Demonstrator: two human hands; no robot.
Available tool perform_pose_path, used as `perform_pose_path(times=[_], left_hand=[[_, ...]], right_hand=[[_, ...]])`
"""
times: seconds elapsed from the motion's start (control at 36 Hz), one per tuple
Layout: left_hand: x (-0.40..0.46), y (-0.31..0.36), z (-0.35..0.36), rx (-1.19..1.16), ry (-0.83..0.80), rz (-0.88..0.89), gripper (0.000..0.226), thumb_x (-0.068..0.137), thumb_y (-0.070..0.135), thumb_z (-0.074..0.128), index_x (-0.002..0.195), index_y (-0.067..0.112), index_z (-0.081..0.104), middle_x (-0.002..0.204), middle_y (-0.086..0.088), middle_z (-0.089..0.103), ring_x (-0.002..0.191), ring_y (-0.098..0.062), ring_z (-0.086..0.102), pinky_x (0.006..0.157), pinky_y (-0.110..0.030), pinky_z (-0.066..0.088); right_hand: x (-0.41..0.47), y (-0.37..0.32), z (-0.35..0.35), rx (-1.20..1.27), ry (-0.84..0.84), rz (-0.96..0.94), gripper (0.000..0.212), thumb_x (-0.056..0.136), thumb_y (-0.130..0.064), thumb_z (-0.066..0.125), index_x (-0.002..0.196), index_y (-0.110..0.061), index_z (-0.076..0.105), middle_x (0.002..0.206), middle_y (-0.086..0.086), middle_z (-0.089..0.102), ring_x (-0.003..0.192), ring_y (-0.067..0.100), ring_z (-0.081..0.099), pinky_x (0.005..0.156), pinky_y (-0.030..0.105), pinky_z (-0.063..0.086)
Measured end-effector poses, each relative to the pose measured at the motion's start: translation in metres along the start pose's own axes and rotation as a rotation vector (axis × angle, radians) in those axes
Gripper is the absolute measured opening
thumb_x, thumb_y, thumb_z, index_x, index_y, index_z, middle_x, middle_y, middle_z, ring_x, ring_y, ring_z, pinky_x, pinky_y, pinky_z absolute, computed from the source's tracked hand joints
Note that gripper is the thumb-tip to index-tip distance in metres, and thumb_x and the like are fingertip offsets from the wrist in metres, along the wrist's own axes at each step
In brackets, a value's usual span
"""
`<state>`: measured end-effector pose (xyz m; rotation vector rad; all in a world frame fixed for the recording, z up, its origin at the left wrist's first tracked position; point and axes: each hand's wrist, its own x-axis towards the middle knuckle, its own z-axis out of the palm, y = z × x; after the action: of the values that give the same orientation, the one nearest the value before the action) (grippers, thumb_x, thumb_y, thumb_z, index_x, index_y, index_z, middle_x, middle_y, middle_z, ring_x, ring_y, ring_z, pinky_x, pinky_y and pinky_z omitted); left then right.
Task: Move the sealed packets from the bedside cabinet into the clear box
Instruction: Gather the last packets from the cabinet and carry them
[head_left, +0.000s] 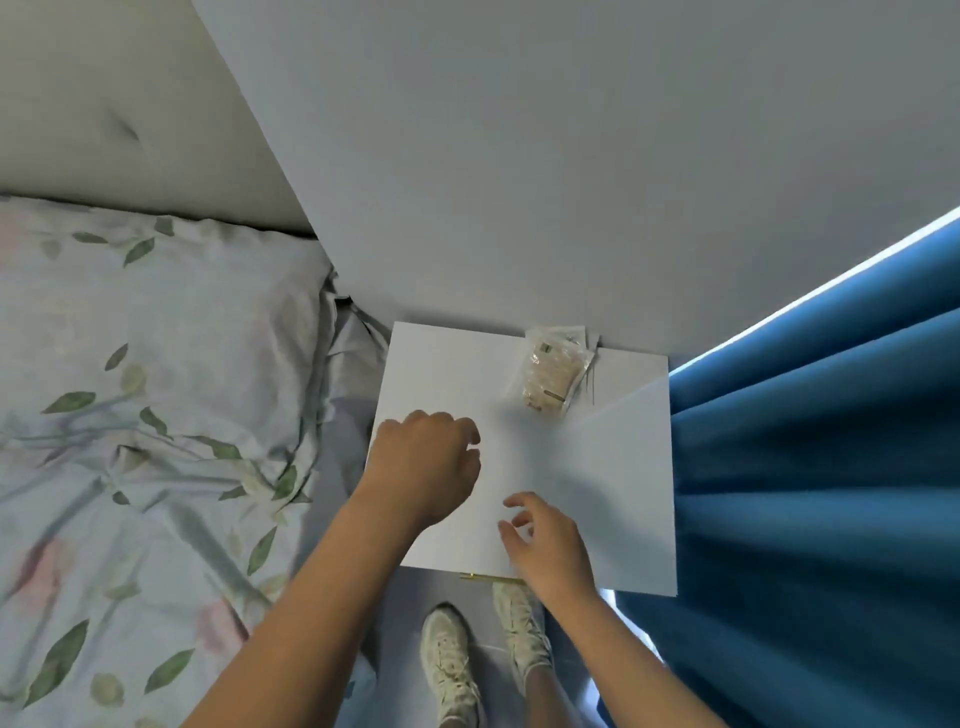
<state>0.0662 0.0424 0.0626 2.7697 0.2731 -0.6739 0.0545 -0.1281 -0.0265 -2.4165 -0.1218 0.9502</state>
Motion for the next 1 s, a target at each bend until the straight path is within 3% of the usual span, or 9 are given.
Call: perform_pose_path(times=[0.17, 0.25, 0.44, 0.61, 0.72, 0.78, 0.86, 0.94, 1.0], left_hand=[[0.043, -0.022, 0.042, -0.032, 0.008, -0.061, 0.035, 0.099, 0.032, 0.036, 0.13, 0.028, 0.051, 0.122, 0.004, 0.06, 0.114, -0.021, 0.052, 0.088, -0.033, 0.039], [0.051, -0.027, 0.064, -0.105, -0.005, -0.123, 0.035, 0.099, 0.031, 0.036, 0.129, 0.027, 0.052, 0.123, 0.004, 0.059, 0.113, -0.021, 0.052, 0.088, -0.033, 0.039], [0.06, -0.024, 0.092, -0.271, -0.039, -0.175, 0.033, 0.097, 0.029, 0.039, 0.127, 0.028, 0.053, 0.128, 0.007, 0.055, 0.114, -0.017, 0.052, 0.089, -0.031, 0.041], [0.073, -0.014, 0.092, -0.665, 0.0, -0.248, 0.028, 0.095, 0.024, 0.048, 0.121, 0.024, 0.059, 0.124, 0.005, 0.059, 0.107, -0.012, 0.057, 0.09, -0.027, 0.046], [0.087, 0.002, 0.083, -0.949, 0.024, -0.298, 0.032, 0.094, 0.024, 0.053, 0.126, 0.022, 0.054, 0.121, 0.009, 0.058, 0.088, 0.0, 0.055, 0.076, -0.014, 0.044], [0.093, 0.009, 0.082, -1.16, 0.025, -0.38, 0.041, 0.092, 0.03, 0.057, 0.131, 0.023, 0.048, 0.126, 0.007, 0.055, 0.094, -0.001, 0.057, 0.089, -0.025, 0.049], [0.097, 0.015, 0.077, -1.469, -0.051, -0.489, 0.07, 0.076, 0.053, 0.068, 0.134, 0.022, 0.044, 0.127, 0.003, 0.057, 0.11, -0.014, 0.06, 0.097, -0.037, 0.05], [0.096, 0.013, 0.076, -1.538, -0.062, -0.433, 0.037, 0.085, 0.035, 0.068, 0.109, 0.007, 0.064, 0.104, -0.014, 0.072, 0.086, -0.02, 0.07, 0.079, -0.039, 0.058], [0.093, 0.008, 0.082, -1.566, 0.058, -0.462, 0.025, 0.088, 0.023, 0.066, 0.105, 0.004, 0.065, 0.097, -0.017, 0.073, 0.084, -0.027, 0.071, 0.079, -0.047, 0.058]], right_hand=[[0.095, 0.007, -0.01, -0.053, 0.282, -0.082, 0.028, 0.088, -0.026, 0.061, 0.115, -0.019, 0.058, 0.109, 0.001, 0.062, 0.105, 0.023, 0.053, 0.087, 0.034, 0.045], [0.136, 0.004, -0.02, -0.057, 0.457, 0.009, 0.052, 0.08, -0.03, 0.07, 0.123, -0.007, 0.049, 0.125, 0.011, 0.053, 0.118, 0.031, 0.044, 0.095, 0.04, 0.039], [0.194, -0.011, -0.028, 0.108, 0.434, 0.247, 0.09, 0.069, -0.037, 0.081, 0.135, -0.007, 0.028, 0.139, 0.016, 0.038, 0.129, 0.035, 0.037, 0.097, 0.044, 0.04], [0.2, 0.003, -0.035, 0.235, 0.455, 0.278, 0.077, 0.066, -0.028, 0.084, 0.122, -0.009, 0.034, 0.12, 0.013, 0.06, 0.109, 0.036, 0.059, 0.081, 0.041, 0.052], [0.172, 0.004, -0.039, 0.489, 0.572, 0.1, 0.054, 0.083, -0.019, 0.071, 0.124, -0.003, 0.039, 0.121, 0.011, 0.06, 0.106, 0.027, 0.061, 0.067, 0.01, 0.045], [0.152, -0.002, -0.043, 0.702, 0.521, 0.032, 0.048, 0.085, -0.016, 0.069, 0.123, -0.012, 0.041, 0.113, -0.003, 0.06, 0.096, 0.009, 0.062, 0.066, 0.001, 0.044], [0.124, -0.012, -0.046, 0.887, 0.166, -0.045, 0.027, 0.088, -0.009, 0.064, 0.112, -0.021, 0.057, 0.096, -0.012, 0.07, 0.087, 0.0, 0.067, 0.07, 0.012, 0.051], [0.108, -0.018, -0.046, 0.953, -0.157, -0.024, 0.019, 0.094, -0.012, 0.053, 0.11, -0.023, 0.057, 0.093, -0.011, 0.072, 0.086, 0.0, 0.067, 0.068, 0.014, 0.051], [0.112, -0.019, -0.051, 0.858, -0.058, -0.049, 0.012, 0.094, -0.02, 0.054, 0.105, -0.02, 0.051, 0.094, -0.01, 0.065, 0.082, -0.004, 0.062, 0.069, 0.008, 0.047]])
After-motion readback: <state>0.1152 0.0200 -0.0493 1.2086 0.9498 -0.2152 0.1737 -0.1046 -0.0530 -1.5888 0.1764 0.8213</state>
